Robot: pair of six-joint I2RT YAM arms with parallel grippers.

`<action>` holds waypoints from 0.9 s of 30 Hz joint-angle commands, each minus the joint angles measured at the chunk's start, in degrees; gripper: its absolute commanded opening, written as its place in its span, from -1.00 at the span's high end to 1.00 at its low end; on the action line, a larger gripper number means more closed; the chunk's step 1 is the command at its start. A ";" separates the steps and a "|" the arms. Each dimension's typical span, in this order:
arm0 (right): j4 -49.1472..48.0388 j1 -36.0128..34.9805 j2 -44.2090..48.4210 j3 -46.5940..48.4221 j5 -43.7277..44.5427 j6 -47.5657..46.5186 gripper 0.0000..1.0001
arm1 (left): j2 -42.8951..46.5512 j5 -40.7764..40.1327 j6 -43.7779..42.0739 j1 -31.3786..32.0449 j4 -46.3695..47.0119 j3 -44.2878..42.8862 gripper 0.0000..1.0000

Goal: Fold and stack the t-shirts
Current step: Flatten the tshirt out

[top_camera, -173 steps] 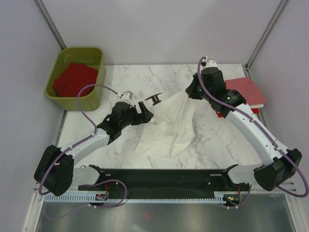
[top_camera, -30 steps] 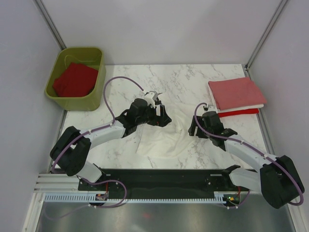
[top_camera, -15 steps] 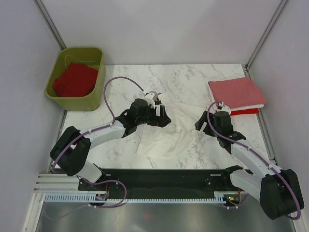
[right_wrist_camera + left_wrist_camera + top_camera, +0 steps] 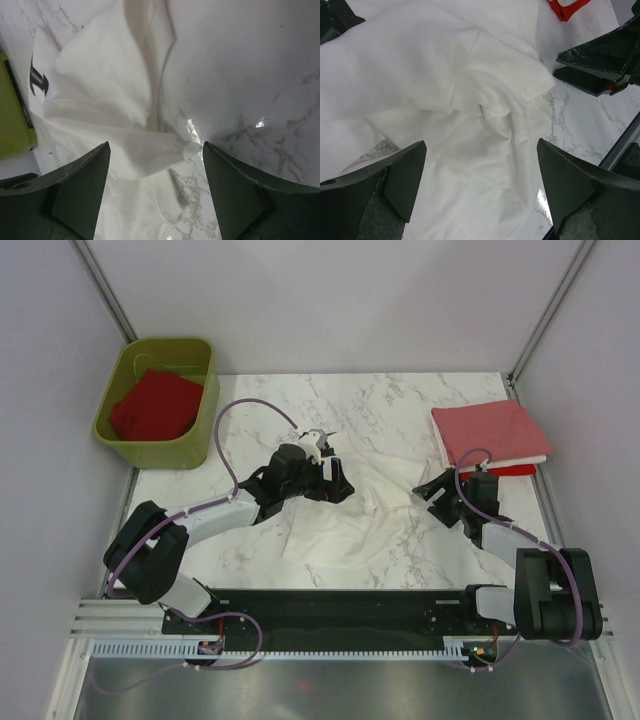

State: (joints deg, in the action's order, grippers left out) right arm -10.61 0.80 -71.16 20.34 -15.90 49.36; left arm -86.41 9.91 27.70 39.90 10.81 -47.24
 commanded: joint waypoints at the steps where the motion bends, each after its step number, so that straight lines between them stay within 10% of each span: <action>1: -5.29 0.70 -3.46 -1.79 -6.24 3.98 -0.70 | 1.86 -0.42 -2.22 0.27 0.53 -1.71 -0.98; 27: -10.74 0.34 -7.33 -3.55 -7.48 8.38 -0.39 | 2.21 -1.21 -2.22 0.27 -0.09 -1.71 -0.98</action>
State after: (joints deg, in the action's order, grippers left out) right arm -22.09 1.37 -76.18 16.32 -24.71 58.41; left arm -86.26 9.17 27.70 39.90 10.41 -47.24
